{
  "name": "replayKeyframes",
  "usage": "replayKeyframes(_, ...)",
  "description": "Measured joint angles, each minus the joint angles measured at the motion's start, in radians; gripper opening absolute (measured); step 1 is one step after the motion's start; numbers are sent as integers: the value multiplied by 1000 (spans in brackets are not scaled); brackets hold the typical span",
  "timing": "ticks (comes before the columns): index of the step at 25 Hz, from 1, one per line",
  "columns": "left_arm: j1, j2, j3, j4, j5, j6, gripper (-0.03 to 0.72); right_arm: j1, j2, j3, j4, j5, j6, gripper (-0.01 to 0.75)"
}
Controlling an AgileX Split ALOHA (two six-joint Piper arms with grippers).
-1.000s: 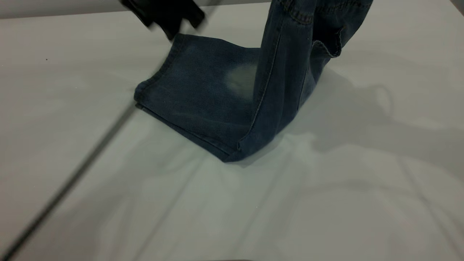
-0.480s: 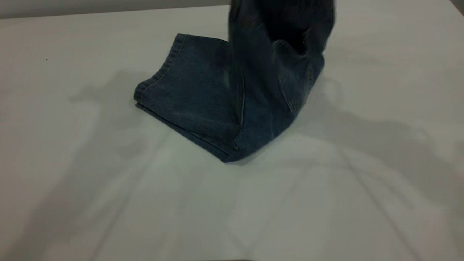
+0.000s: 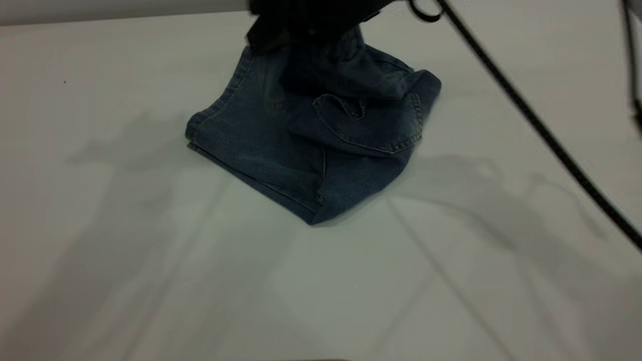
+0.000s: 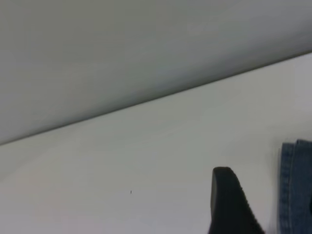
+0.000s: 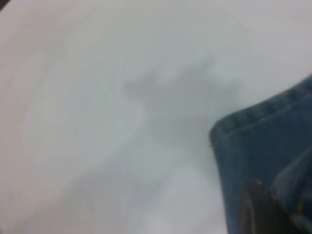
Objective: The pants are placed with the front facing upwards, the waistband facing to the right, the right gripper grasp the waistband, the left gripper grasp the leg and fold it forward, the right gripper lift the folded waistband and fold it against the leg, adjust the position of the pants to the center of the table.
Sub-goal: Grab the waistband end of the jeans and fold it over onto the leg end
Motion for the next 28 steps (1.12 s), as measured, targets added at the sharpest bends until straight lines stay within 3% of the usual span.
replayKeyframes(7,0,0,0,-3,8,0,353,63,6,-34,-141,25,12,41)
replayKeyframes(14,0,0,0,-6,9,1,353,65,47,-40,-157,-28,51,74)
replayKeyframes(16,0,0,0,-6,9,1,353,65,54,-42,-155,-42,64,134)
replayKeyframes(23,0,0,0,-7,9,0,346,65,56,-109,-158,-85,189,470)
replayKeyframes(28,0,0,0,-24,9,0,333,65,56,-120,-207,26,291,530)
